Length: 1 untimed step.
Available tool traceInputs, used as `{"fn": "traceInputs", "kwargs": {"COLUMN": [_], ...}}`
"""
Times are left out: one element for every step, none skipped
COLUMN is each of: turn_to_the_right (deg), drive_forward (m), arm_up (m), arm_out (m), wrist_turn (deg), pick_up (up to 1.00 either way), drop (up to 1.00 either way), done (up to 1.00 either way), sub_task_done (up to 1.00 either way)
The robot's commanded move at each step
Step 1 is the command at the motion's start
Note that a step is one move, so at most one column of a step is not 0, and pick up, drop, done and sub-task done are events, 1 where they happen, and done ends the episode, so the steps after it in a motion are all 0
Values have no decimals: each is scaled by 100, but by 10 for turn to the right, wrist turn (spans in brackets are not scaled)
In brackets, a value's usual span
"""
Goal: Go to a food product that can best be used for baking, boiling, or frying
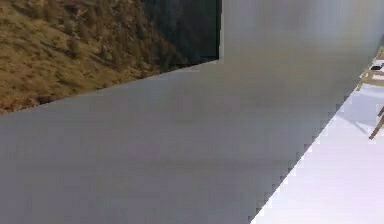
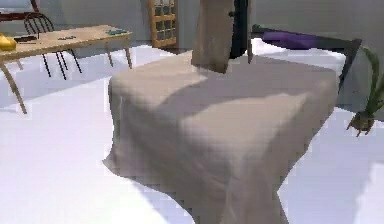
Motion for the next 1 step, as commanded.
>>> {"fn": "traceInputs", "kwargs": {"turn_to_the_right": [420], "drive_forward": [0], "arm_up": [0], "arm_out": [0], "wrist_turn": [0], "pick_up": [0], "drop": [0], "done": [0], "sub_task_done": [0]}}
